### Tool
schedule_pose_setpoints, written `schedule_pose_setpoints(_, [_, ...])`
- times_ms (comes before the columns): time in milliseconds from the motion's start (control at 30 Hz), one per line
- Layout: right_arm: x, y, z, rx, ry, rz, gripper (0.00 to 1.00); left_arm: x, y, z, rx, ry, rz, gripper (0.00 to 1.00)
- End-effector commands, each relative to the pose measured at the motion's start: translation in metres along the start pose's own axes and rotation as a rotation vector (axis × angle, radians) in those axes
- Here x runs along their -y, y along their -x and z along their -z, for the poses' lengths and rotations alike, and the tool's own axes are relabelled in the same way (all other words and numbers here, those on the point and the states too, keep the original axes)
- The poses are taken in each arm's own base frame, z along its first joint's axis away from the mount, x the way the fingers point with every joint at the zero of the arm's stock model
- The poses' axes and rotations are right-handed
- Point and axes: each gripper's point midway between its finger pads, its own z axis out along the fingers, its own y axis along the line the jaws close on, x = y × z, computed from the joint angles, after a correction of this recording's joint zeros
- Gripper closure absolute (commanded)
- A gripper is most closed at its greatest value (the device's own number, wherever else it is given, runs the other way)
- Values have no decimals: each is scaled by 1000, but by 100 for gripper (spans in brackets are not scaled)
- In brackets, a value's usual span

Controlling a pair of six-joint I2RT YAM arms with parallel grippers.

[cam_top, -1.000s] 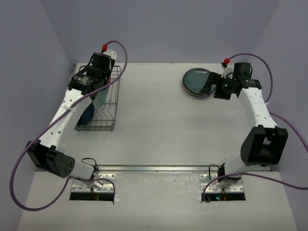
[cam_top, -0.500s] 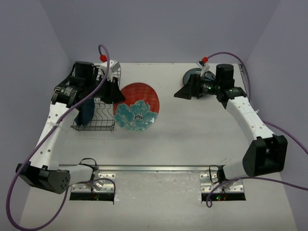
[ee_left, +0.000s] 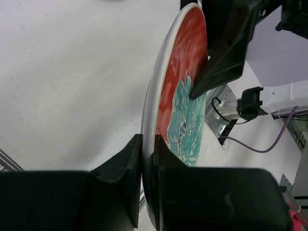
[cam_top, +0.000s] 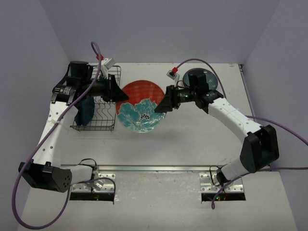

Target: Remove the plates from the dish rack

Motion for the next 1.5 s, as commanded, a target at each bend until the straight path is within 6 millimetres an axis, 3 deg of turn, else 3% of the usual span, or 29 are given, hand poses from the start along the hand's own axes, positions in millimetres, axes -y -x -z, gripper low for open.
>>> schedule_pose_setpoints(0, [-10,16,-3,17,30,48,56,29,28,7,93,-135,-81,100])
schedule_pose_setpoints(33, [-9,15,-4,11,36,44,63,28,28,7,93,-132,-78,100])
schedule_pose_setpoints(100, [-12,16,-4,5,48,36,100,24,29,6,95,-121,-75,100])
schedule_pose_setpoints(167, [-13,19,-2,6,55,26,100,14,31,5,103,-66,-64,96])
schedule_pose_setpoints(200, [-9,21,2,14,51,12,100,8,33,5,107,-35,-64,87])
schedule_pose_setpoints(233, [-6,23,6,21,51,-19,100,2,34,6,105,-4,-61,72])
schedule_pose_setpoints(300, [9,33,17,58,38,-77,100,-20,38,8,119,120,-46,11])
schedule_pose_setpoints(333, [20,38,24,81,20,-106,100,-31,41,11,130,187,-42,2])
schedule_pose_setpoints(400, [54,51,45,142,-47,-187,100,-56,47,17,150,332,-30,0])
schedule_pose_setpoints(500, [103,70,77,232,-144,-274,100,-74,52,25,171,442,-26,0])
schedule_pose_setpoints(600, [167,82,123,335,-244,-400,100,-77,55,27,180,460,-26,0])
schedule_pose_setpoints(667, [186,93,145,382,-278,-414,100,-78,55,27,180,459,-27,0])
schedule_pose_setpoints(700, [206,96,156,401,-302,-439,100,-78,55,26,176,459,-29,0])
schedule_pose_setpoints(767, [242,92,167,411,-327,-499,100,-78,54,25,170,452,-34,0])
schedule_pose_setpoints(800, [243,99,176,425,-332,-487,100,-78,53,25,168,451,-34,0])
schedule_pose_setpoints(867, [276,96,185,427,-341,-537,100,-79,53,25,165,455,-33,0])
schedule_pose_setpoints(1033, [316,102,207,463,-324,-599,100,-83,50,26,159,477,-35,0])
schedule_pose_setpoints(1300, [345,99,210,474,-309,-663,100,-88,46,22,149,477,-22,0])
schedule_pose_setpoints(1333, [346,97,210,472,-313,-668,97,-88,46,22,148,478,-21,0])
schedule_pose_setpoints(1467, [356,81,211,444,-394,-709,56,-90,45,21,143,480,-19,0])
